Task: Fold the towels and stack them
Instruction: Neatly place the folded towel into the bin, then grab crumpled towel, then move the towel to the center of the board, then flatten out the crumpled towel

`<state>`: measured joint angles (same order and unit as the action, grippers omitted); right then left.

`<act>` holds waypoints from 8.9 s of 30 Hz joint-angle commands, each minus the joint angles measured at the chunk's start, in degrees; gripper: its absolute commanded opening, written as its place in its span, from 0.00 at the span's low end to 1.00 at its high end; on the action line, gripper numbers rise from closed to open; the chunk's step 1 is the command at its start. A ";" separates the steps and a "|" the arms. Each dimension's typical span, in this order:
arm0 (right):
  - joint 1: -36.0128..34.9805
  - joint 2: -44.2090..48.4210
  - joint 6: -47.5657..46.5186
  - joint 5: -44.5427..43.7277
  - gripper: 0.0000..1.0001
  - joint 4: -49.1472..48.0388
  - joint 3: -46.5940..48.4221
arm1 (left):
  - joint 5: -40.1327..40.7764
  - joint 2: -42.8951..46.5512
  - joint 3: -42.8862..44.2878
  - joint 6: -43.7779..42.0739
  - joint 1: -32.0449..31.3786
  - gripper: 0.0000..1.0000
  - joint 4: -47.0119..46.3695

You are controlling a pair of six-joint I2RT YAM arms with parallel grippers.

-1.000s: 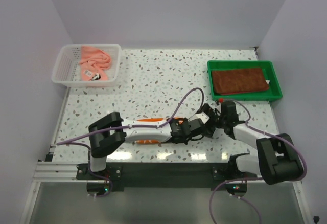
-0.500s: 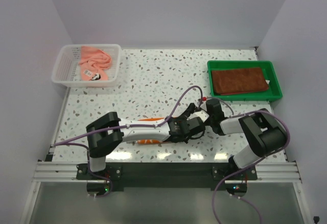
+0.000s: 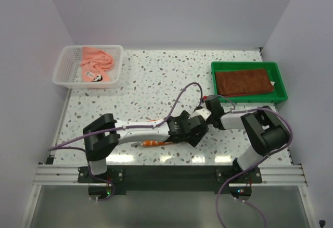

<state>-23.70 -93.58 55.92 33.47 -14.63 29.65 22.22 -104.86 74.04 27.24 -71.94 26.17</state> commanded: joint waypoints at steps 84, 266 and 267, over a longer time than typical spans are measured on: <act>15.66 -8.92 -37.64 -58.45 0.99 60.99 69.11 | -2.09 22.87 -6.47 -3.00 57.43 1.00 4.06; -2.75 27.11 -48.33 -80.41 0.00 56.66 51.21 | -21.92 -18.29 56.26 0.44 55.33 0.00 11.06; -2.75 28.35 -49.93 -79.89 0.00 54.99 51.04 | -23.69 -14.97 53.78 0.79 55.59 0.00 8.74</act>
<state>-26.41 -69.95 10.85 -38.59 43.09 78.41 8.69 -125.40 131.39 27.44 -17.67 41.56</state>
